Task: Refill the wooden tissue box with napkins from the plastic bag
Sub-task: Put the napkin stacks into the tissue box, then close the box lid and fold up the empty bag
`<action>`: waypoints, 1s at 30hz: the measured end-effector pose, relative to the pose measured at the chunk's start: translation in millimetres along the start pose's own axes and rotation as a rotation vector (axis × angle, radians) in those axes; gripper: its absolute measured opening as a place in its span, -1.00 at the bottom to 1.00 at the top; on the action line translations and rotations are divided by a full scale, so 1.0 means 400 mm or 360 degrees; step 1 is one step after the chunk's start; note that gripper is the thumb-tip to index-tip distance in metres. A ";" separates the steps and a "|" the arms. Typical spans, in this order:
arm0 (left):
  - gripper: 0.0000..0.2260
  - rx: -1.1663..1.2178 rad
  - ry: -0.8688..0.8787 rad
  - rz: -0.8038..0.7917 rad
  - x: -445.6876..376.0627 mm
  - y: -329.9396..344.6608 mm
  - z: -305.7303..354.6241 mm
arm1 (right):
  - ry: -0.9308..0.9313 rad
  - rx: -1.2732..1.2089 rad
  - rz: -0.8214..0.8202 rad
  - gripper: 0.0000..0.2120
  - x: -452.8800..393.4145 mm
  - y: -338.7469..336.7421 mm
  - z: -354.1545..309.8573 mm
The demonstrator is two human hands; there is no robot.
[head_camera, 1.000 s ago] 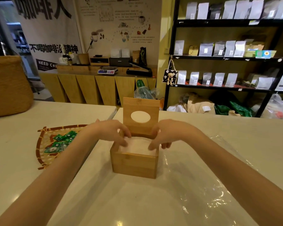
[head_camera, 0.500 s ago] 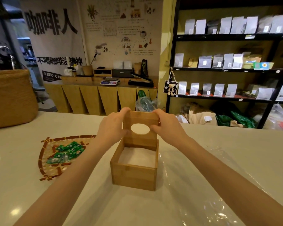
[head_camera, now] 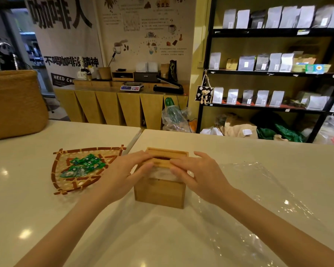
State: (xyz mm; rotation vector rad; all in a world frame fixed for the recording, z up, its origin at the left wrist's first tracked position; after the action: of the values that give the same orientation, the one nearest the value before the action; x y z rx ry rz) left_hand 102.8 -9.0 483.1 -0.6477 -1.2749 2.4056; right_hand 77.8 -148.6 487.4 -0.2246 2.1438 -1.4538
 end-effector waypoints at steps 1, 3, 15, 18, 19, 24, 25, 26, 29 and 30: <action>-0.62 -0.0022 -0.0023 -0.0025 0.007 0.015 -0.011 | 0.0032 0.0000 -0.0067 -0.33 0.008 0.020 0.003; -0.62 -0.0037 -0.0110 -0.0041 0.017 0.038 -0.037 | 0.0100 0.0004 -0.0181 -0.33 0.020 0.053 0.010; -0.58 -0.0357 0.0092 0.0397 0.058 0.073 0.125 | 0.0256 -0.0152 -0.0323 -0.58 0.075 0.055 0.049; -0.70 -0.0172 0.0295 0.0386 0.067 0.127 0.240 | 0.0479 -0.0179 -0.0145 -0.62 0.143 -0.012 0.157; -0.70 -0.0175 0.0268 0.0316 0.060 0.158 0.262 | 0.0603 -0.0208 -0.0097 -0.65 0.175 -0.033 0.207; -0.58 -0.0624 -0.0106 -0.0391 0.004 0.349 0.260 | 0.1243 0.0025 -0.0180 -0.65 0.370 -0.087 0.417; -0.57 -0.0690 -0.0116 -0.0427 0.000 0.365 0.258 | 0.1371 0.0107 -0.0237 -0.63 0.405 -0.086 0.446; -0.56 -0.0743 -0.0115 -0.0442 -0.004 0.381 0.258 | 0.1489 0.0187 -0.0282 -0.60 0.442 -0.085 0.471; -0.52 -0.0853 -0.0158 -0.0444 -0.015 0.419 0.243 | 0.1748 0.0329 -0.0371 -0.46 0.532 -0.078 0.526; -0.51 -0.0822 -0.0168 -0.0422 -0.022 0.426 0.238 | 0.1785 0.0331 -0.0385 -0.43 0.551 -0.074 0.535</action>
State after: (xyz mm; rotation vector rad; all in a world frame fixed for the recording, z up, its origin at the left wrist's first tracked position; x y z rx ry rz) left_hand 44.3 -170.3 389.3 -0.4461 -1.9186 1.9246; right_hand -2.5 -427.1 380.9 0.5700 2.7983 -2.2703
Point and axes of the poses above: each hand's wrist, its own x-axis away from the middle knuckle, its own y-axis out of the palm, z = x × y, the point moved 9 cm from there along -x, towards the middle knuckle, and after that the axes turned 9 degrees about -z, right-handed, at the moved point
